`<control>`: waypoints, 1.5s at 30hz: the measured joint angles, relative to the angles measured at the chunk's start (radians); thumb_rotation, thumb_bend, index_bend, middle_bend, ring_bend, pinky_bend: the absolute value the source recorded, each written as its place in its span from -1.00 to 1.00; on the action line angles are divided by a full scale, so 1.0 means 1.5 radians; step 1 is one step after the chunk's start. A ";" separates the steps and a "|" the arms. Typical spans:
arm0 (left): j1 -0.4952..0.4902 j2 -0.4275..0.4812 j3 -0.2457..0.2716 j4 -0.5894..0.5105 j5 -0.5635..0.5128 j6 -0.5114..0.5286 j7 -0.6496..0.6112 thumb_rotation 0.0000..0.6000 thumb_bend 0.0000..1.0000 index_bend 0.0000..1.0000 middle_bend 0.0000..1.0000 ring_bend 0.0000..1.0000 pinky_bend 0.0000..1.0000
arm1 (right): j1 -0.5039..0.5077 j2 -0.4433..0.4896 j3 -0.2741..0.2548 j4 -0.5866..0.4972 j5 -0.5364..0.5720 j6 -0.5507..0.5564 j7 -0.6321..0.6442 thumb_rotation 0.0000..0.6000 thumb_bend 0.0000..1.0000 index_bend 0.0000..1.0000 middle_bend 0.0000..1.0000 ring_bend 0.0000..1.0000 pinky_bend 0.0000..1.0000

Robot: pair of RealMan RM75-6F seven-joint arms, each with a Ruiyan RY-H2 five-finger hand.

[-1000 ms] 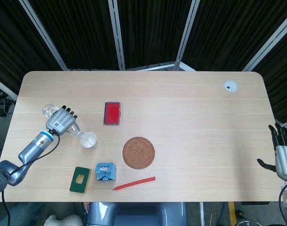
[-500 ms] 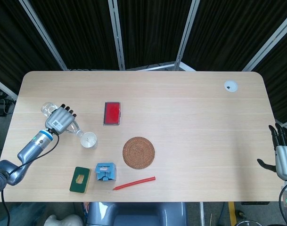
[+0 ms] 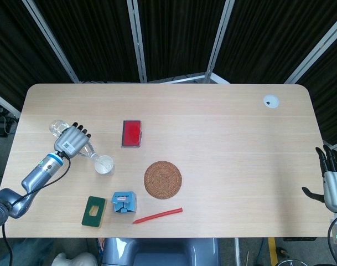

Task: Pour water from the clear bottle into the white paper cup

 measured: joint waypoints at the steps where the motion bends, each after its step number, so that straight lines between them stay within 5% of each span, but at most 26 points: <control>1: 0.000 0.000 0.000 0.000 0.000 0.000 0.001 1.00 0.07 0.32 0.05 -0.28 -0.26 | 0.000 0.000 0.000 0.000 0.000 0.000 0.000 1.00 -1.00 -1.00 -1.00 -1.00 -1.00; 45: 0.000 -0.013 0.002 0.015 -0.003 0.001 0.012 1.00 0.08 0.32 0.05 -0.28 -0.26 | 0.000 0.001 0.000 -0.001 0.003 -0.002 -0.003 1.00 -1.00 -1.00 -1.00 -1.00 -1.00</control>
